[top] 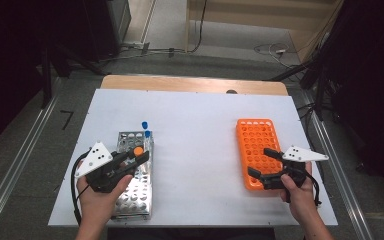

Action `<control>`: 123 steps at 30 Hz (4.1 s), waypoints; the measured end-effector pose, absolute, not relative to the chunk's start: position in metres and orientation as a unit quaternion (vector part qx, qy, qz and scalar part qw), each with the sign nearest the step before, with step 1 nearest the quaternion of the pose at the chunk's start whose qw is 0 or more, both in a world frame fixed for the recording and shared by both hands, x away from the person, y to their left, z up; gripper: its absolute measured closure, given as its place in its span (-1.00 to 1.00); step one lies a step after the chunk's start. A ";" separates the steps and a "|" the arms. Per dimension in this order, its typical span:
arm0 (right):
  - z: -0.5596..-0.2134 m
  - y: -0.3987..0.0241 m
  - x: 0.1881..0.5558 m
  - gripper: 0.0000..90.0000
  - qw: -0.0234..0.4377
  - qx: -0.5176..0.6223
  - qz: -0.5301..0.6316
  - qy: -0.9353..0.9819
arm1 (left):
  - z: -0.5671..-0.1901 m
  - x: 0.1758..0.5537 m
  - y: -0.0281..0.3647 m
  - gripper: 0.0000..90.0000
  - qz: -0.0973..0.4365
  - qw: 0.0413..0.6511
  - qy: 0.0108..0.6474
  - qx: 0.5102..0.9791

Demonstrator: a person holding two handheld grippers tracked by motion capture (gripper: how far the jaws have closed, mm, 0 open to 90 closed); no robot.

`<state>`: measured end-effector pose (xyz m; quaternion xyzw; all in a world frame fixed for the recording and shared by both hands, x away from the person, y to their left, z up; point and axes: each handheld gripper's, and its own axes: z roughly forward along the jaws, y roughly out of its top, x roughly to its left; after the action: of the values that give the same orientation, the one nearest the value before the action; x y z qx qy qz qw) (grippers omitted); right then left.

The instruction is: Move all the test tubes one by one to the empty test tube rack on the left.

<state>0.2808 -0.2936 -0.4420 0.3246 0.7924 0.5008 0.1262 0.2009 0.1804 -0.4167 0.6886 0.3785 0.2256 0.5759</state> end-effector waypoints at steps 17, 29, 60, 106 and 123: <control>-0.443 -0.302 0.283 -0.93 0.134 0.334 0.500 0.788 | -0.427 0.197 0.178 0.58 0.247 0.560 0.399 0.683; -0.445 -0.301 0.284 -0.93 0.134 0.332 0.497 0.790 | -0.436 0.195 0.175 0.57 0.254 0.534 0.424 0.685; -0.448 -0.300 0.285 -0.93 0.130 0.332 0.489 0.796 | -0.439 0.195 0.165 0.54 0.258 0.477 0.436 0.718; -0.451 -0.304 0.288 -0.93 0.131 0.334 0.490 0.794 | -0.439 0.200 0.182 -0.92 0.240 0.512 0.413 0.714; -0.452 -0.315 0.289 -0.93 0.145 0.342 0.494 0.786 | -0.439 0.199 0.210 -1.00 0.249 0.541 0.412 0.690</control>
<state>0.2893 -0.3150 -0.4517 0.3423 0.7861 0.4939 0.1448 0.1992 0.2096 -0.4391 0.6897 0.4124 0.2489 0.5407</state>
